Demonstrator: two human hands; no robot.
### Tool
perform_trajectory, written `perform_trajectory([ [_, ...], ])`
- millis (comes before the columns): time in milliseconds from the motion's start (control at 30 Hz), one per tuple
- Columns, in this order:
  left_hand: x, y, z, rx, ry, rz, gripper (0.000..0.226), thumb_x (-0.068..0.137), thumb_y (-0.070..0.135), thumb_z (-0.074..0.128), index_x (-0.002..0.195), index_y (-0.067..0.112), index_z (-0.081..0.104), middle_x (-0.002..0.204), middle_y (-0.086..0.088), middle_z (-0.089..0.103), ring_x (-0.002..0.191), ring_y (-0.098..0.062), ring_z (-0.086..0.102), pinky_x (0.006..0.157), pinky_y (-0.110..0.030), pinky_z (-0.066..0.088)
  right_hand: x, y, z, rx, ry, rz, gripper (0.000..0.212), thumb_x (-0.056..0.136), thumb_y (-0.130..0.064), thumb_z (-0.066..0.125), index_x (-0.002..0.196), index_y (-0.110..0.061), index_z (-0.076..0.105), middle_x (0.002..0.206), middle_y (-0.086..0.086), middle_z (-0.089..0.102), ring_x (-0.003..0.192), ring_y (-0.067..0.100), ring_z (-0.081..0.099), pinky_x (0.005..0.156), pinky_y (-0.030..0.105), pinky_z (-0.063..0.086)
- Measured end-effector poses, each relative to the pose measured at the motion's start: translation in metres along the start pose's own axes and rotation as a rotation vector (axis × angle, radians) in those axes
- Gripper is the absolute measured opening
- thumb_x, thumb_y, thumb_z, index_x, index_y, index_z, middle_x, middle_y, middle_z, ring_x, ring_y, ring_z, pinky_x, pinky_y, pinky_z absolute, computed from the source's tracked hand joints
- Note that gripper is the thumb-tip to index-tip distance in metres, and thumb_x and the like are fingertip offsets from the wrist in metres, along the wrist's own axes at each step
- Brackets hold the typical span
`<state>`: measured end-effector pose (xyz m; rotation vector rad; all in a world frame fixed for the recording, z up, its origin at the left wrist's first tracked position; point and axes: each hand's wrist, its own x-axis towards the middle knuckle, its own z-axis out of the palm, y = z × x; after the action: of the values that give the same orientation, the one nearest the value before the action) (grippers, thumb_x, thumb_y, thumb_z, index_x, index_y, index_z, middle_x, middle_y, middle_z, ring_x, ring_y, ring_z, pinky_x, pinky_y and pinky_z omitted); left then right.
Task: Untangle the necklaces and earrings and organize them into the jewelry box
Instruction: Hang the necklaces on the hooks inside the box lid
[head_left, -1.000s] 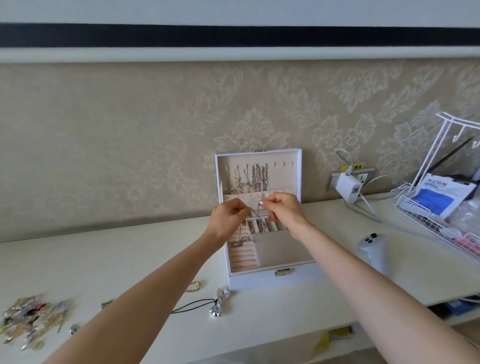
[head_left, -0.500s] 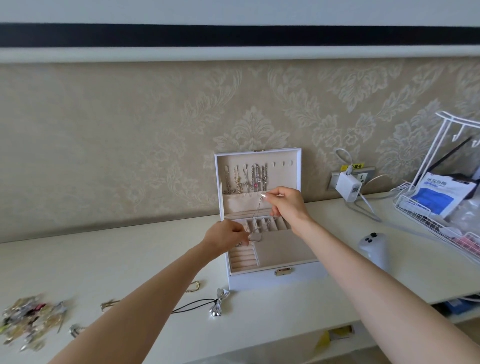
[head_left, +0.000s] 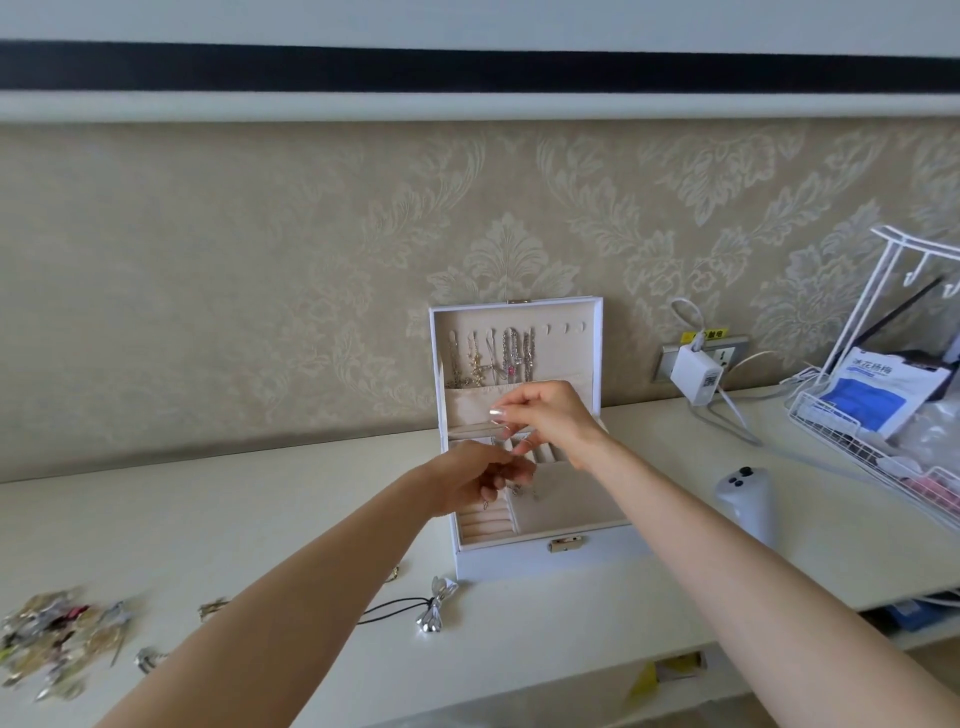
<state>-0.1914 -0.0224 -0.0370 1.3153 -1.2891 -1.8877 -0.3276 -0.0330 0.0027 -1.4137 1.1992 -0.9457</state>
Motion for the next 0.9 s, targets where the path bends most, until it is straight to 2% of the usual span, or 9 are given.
perform_trajectory([
  [200, 0.005, -0.004, 0.001, -0.146, 0.001, -0.14, 0.051, 0.098, 0.047, 0.03, 0.084, 0.013, 0.065, 0.071, 0.0, 0.062, 0.044, -0.004, 0.037, 0.039, -0.013, 0.023, -0.001, -0.001, 0.006, -0.073, -0.007, -0.028, 0.012, 0.086, 0.006, 0.057, 0.09, 0.0, 0.066, 0.098, 0.01, 0.064, 0.08, 0.021, 0.07, 0.056, 0.033, 0.059],
  [300, 0.003, -0.004, 0.0, -0.17, -0.02, -0.156, 0.054, 0.099, 0.047, 0.023, 0.09, 0.013, 0.063, 0.067, 0.004, 0.062, 0.043, -0.002, 0.038, 0.037, -0.012, 0.023, -0.004, -0.002, 0.007, -0.066, -0.124, -0.033, 0.011, 0.086, 0.008, 0.055, 0.092, 0.004, 0.064, 0.105, 0.018, 0.062, 0.086, 0.025, 0.071, 0.059, 0.037, 0.059],
  [367, 0.001, -0.005, 0.0, -0.214, -0.017, -0.162, 0.059, 0.098, 0.052, 0.02, 0.089, 0.013, 0.063, 0.066, 0.005, 0.06, 0.042, -0.002, 0.038, 0.037, -0.012, 0.022, -0.006, -0.003, 0.007, -0.005, -0.149, -0.037, 0.009, 0.086, 0.008, 0.056, 0.092, 0.007, 0.063, 0.103, 0.022, 0.062, 0.084, 0.024, 0.071, 0.056, 0.034, 0.058],
  [467, 0.003, -0.008, -0.004, -0.342, 0.029, -0.132, 0.069, 0.093, 0.062, 0.017, 0.085, 0.011, 0.063, 0.067, 0.001, 0.058, 0.041, -0.004, 0.039, 0.034, -0.013, 0.024, -0.006, 0.001, 0.004, 0.033, -0.07, -0.028, 0.009, 0.085, 0.009, 0.056, 0.086, 0.004, 0.062, 0.089, 0.02, 0.065, 0.076, 0.026, 0.071, 0.052, 0.032, 0.057],
  [567, 0.003, -0.008, -0.009, -0.43, 0.081, -0.093, 0.055, 0.1, 0.041, 0.017, 0.087, 0.013, 0.063, 0.073, -0.002, 0.054, 0.052, -0.011, 0.041, 0.04, -0.017, 0.026, -0.006, 0.008, 0.0, 0.003, -0.051, 0.01, 0.013, 0.085, 0.011, 0.053, 0.085, 0.002, 0.062, 0.086, 0.019, 0.065, 0.07, 0.027, 0.071, 0.055, 0.033, 0.059],
  [633, 0.0, -0.006, -0.011, -0.412, 0.075, -0.078, 0.038, 0.089, 0.021, 0.025, 0.085, 0.013, 0.062, 0.077, -0.003, 0.055, 0.057, -0.013, 0.041, 0.045, -0.021, 0.026, -0.007, 0.011, 0.0, 0.012, -0.059, 0.017, 0.018, 0.085, 0.013, 0.048, 0.086, 0.001, 0.062, 0.088, 0.02, 0.065, 0.064, 0.021, 0.07, 0.057, 0.03, 0.059],
  [700, -0.003, -0.003, -0.011, -0.38, 0.059, -0.086, 0.032, 0.078, 0.02, 0.03, 0.086, 0.013, 0.06, 0.082, -0.005, 0.06, 0.057, -0.014, 0.043, 0.045, -0.021, 0.027, -0.007, 0.011, 0.0, 0.039, -0.075, 0.019, 0.021, 0.086, 0.013, 0.046, 0.086, 0.0, 0.062, 0.087, 0.019, 0.067, 0.066, 0.024, 0.07, 0.061, 0.033, 0.06],
  [800, -0.002, -0.003, -0.01, -0.349, 0.058, -0.103, 0.031, 0.087, 0.027, 0.03, 0.084, 0.02, 0.06, 0.083, -0.003, 0.061, 0.054, -0.012, 0.044, 0.043, -0.019, 0.027, -0.008, 0.008, 0.001, 0.06, -0.158, 0.036, 0.023, 0.086, 0.011, 0.045, 0.084, -0.004, 0.063, 0.082, 0.016, 0.071, 0.071, 0.034, 0.07, 0.067, 0.039, 0.06],
  [900, -0.003, -0.005, -0.008, -0.34, 0.118, -0.072, 0.031, 0.095, 0.027, 0.034, 0.087, 0.019, 0.063, 0.07, 0.002, 0.056, 0.052, -0.008, 0.041, 0.043, -0.017, 0.025, -0.008, 0.007, 0.002, 0.086, -0.177, 0.012, 0.023, 0.084, 0.014, 0.044, 0.081, 0.0, 0.061, 0.084, 0.024, 0.068, 0.081, 0.038, 0.07, 0.068, 0.039, 0.06],
])
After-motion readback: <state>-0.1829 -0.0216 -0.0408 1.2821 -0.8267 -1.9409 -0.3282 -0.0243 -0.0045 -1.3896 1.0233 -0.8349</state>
